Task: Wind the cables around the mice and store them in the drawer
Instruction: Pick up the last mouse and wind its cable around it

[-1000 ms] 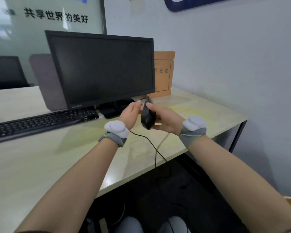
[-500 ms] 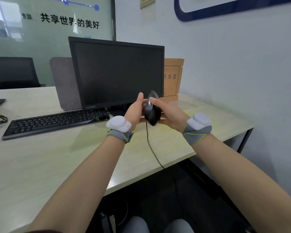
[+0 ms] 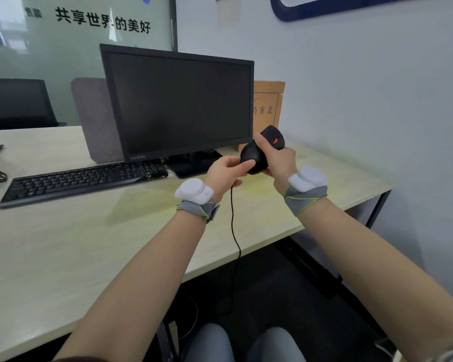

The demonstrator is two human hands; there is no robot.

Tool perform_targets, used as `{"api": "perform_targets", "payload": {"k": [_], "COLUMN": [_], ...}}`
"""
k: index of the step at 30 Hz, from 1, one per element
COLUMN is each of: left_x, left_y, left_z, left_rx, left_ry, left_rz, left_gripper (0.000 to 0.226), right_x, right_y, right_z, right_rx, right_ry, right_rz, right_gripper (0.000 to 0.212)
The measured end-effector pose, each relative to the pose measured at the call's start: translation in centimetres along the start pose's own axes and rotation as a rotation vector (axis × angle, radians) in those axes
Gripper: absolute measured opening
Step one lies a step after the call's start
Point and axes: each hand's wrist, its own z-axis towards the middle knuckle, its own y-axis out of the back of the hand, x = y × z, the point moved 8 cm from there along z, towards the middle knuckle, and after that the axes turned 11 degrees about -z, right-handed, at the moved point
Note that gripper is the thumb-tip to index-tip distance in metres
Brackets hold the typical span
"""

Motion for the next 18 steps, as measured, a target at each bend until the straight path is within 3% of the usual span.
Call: {"api": "perform_targets", "payload": {"k": [3,7,10,12,15,17,18], "left_x": [-0.2,-0.7,-1.3,-1.5,-2.3,-2.9,-3.1], "left_y": [0.0,0.1,0.7,1.4,3.1,5.6,6.7], "left_z": [0.1,0.0,0.2,0.5,1.3,1.5,1.6], "left_rx": [-0.073,-0.132,-0.171,-0.184,-0.212,-0.26,-0.289], "left_ry": [-0.063,-0.134,-0.17,-0.163,-0.176,-0.19,-0.2], "left_rz": [0.09,0.112,-0.006,-0.161,-0.291,-0.275,-0.21], "left_gripper": [0.022,0.039,0.038,0.027,0.009,0.018,0.023], "right_x": [-0.8,-0.5,-0.2,-1.0,-4.0,-5.1,-5.0], "right_y": [-0.4,-0.9,-1.9,-4.1,-7.9,-8.6,-8.1], "right_z": [-0.1,-0.1,-1.2,-2.8,-7.1,-9.2,-9.3], "right_rx": [0.002,0.004,0.068,0.26,0.742,0.936,0.947], "right_ry": [-0.024,0.038,0.125,0.101,0.051,0.129,0.151], "right_rz": [0.036,0.117,0.164,0.086,-0.235,-0.483,-0.523], "right_gripper": [0.079,0.072,0.054,0.037,0.035,0.018,0.012]}}
